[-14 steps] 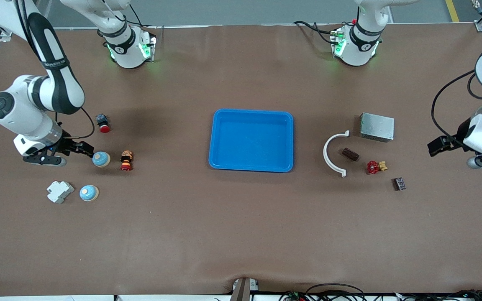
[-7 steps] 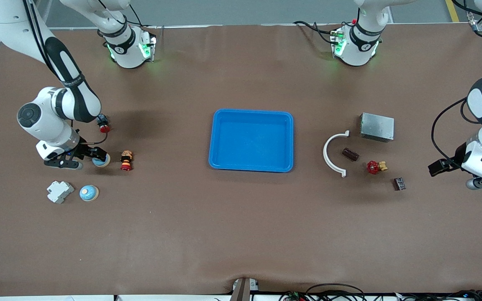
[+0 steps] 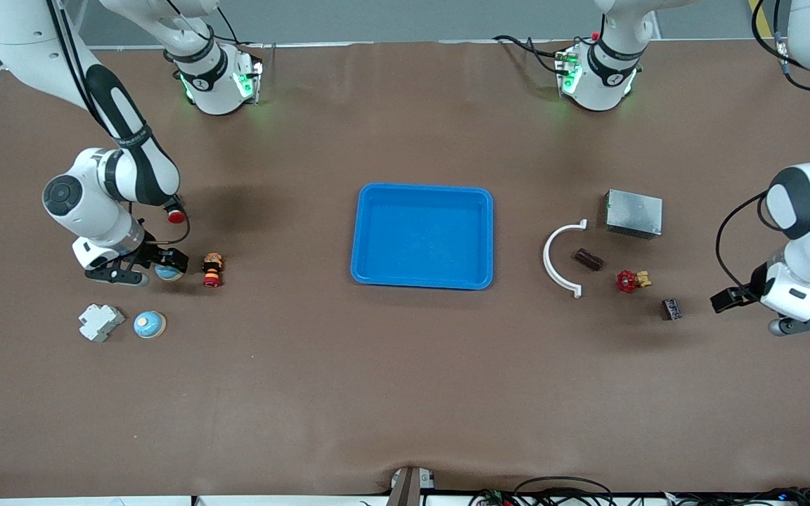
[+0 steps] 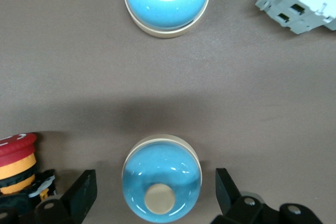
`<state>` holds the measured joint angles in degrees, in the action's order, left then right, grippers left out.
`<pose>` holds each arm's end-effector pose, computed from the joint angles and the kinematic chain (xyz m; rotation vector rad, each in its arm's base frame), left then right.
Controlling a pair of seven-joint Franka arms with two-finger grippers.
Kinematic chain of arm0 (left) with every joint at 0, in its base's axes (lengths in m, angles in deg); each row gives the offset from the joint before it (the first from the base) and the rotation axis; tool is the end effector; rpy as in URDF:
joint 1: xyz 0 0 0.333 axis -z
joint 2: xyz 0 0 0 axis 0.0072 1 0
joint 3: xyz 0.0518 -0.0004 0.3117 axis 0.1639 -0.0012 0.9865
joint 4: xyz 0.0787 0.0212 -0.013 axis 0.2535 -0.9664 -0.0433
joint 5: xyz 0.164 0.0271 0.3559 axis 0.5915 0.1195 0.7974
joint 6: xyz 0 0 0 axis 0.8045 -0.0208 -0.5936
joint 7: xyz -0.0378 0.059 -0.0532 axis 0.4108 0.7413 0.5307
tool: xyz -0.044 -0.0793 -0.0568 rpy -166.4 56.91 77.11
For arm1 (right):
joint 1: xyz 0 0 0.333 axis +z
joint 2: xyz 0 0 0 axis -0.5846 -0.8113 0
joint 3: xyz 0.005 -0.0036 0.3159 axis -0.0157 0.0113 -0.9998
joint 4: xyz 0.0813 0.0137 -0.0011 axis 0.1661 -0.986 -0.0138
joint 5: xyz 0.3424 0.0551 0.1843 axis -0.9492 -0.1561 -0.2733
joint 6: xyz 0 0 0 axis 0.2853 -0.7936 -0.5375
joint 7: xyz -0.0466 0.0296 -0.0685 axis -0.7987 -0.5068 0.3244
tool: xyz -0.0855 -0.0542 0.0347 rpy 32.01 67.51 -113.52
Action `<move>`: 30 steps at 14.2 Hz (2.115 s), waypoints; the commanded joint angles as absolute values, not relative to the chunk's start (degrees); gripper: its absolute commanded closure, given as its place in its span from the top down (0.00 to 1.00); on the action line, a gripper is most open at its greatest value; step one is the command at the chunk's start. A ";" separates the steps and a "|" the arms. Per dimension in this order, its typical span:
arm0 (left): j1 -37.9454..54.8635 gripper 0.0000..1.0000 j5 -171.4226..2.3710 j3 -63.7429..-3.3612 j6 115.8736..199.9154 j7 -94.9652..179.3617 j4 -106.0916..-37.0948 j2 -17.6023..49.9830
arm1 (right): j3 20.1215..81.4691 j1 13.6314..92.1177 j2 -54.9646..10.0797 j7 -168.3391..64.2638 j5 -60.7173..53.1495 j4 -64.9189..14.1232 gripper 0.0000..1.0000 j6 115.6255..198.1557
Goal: Place electrolytic capacitor and blue bell in tray
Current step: 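Grasp the blue bell with the right gripper while the left gripper grasps the capacitor, then carry the bell and capacitor over the blue tray with both grippers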
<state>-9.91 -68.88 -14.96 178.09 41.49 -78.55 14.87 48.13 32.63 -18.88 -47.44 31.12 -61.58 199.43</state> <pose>0.6395 0.1118 0.3019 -3.0332 -0.2900 -0.1625 0.5134 -0.0557 0.1868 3.1292 -0.1958 0.0820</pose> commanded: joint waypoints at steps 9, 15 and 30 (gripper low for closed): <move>-9.91 1.00 -79.40 -15.58 184.96 41.90 -85.61 18.60 | 48.16 32.79 -18.93 -47.71 29.81 -63.66 0.90 201.93; -9.47 0.70 -79.31 -16.19 193.22 41.90 -85.44 23.35 | 48.16 32.79 -18.58 -47.18 29.81 -63.40 0.00 201.32; -9.12 0.00 -79.31 -20.66 173.74 51.53 -79.82 15.62 | 47.89 54.83 -1.71 -10.57 29.81 -53.12 0.00 167.06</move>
<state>-9.31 -78.21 -18.36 179.11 46.67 -81.03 17.45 47.25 51.09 -3.78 -17.04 30.76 -54.40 170.27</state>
